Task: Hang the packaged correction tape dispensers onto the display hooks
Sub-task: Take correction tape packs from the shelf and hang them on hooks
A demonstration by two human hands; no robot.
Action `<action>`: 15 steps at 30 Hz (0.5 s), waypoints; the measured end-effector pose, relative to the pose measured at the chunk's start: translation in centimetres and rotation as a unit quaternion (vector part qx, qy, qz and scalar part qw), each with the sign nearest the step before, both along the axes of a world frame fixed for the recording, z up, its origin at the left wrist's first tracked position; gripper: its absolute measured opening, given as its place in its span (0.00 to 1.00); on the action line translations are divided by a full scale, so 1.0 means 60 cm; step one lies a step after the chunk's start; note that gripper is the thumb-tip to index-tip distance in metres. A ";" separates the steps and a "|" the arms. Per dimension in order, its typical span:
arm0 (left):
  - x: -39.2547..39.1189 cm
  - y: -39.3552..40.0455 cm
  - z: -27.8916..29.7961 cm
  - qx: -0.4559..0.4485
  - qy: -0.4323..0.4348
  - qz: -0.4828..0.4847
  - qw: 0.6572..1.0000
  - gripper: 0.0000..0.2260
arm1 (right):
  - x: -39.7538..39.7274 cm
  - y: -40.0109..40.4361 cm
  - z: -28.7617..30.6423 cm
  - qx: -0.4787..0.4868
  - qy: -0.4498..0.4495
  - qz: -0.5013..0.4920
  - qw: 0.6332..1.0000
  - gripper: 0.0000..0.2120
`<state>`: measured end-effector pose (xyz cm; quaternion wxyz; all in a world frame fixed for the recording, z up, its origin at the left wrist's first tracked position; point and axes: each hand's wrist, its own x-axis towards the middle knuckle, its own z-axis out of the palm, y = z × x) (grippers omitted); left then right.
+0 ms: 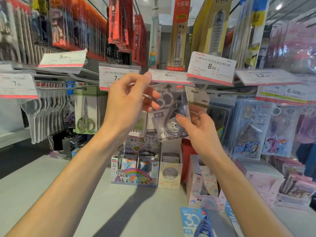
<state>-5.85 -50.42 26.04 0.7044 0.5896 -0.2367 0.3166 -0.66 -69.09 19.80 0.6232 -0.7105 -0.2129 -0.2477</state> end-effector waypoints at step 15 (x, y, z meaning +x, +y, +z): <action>0.012 -0.003 -0.027 0.059 -0.007 0.019 0.998 0.05 | 0.049 0.018 -0.020 -0.073 0.032 -0.097 0.992 0.10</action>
